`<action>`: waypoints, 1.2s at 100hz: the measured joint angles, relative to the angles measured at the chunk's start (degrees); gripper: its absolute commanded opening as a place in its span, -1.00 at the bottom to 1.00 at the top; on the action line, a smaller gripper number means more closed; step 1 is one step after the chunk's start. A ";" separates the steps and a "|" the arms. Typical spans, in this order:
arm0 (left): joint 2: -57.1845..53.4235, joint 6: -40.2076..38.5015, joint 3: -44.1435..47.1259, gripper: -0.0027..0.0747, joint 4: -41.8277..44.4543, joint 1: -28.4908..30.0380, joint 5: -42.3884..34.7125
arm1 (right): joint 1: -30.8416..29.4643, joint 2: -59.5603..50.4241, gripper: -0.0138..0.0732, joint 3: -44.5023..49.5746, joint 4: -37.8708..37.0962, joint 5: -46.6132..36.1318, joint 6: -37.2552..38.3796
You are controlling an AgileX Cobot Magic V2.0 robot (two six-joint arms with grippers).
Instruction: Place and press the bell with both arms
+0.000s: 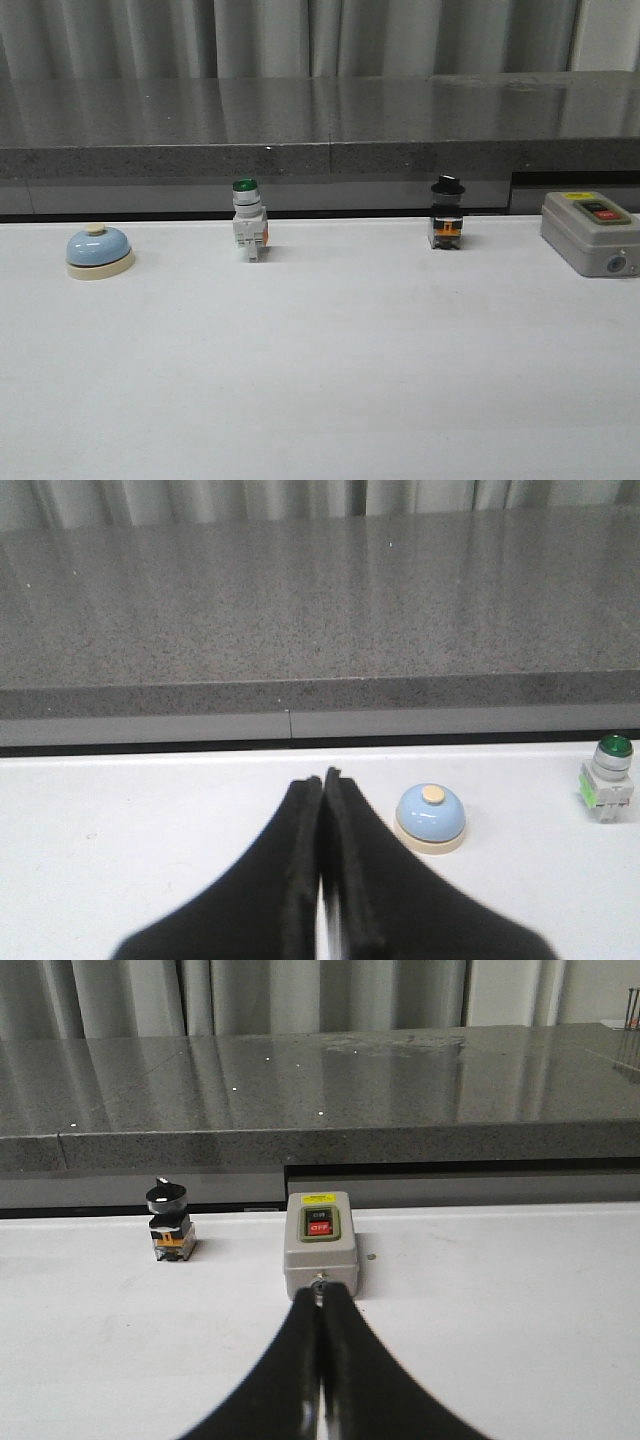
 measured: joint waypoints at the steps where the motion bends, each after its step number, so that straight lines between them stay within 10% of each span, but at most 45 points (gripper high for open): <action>1: 0.48 0.00 -0.26 -0.98 0.00 0.00 -0.01 | 0.00 0.00 -0.82 0.00 0.00 0.00 0.00; 21: 13.55 0.00 -6.75 -0.76 0.00 0.00 0.25 | 0.00 0.00 -0.82 0.00 0.00 0.00 0.00; 54: 30.37 0.00 -15.28 0.87 0.00 0.00 0.25 | 0.00 0.00 -0.82 0.00 0.00 0.00 0.00; 120: 64.01 0.04 -43.97 0.72 -6.86 -9.33 24.44 | 0.00 0.00 -0.82 0.00 0.00 0.00 0.00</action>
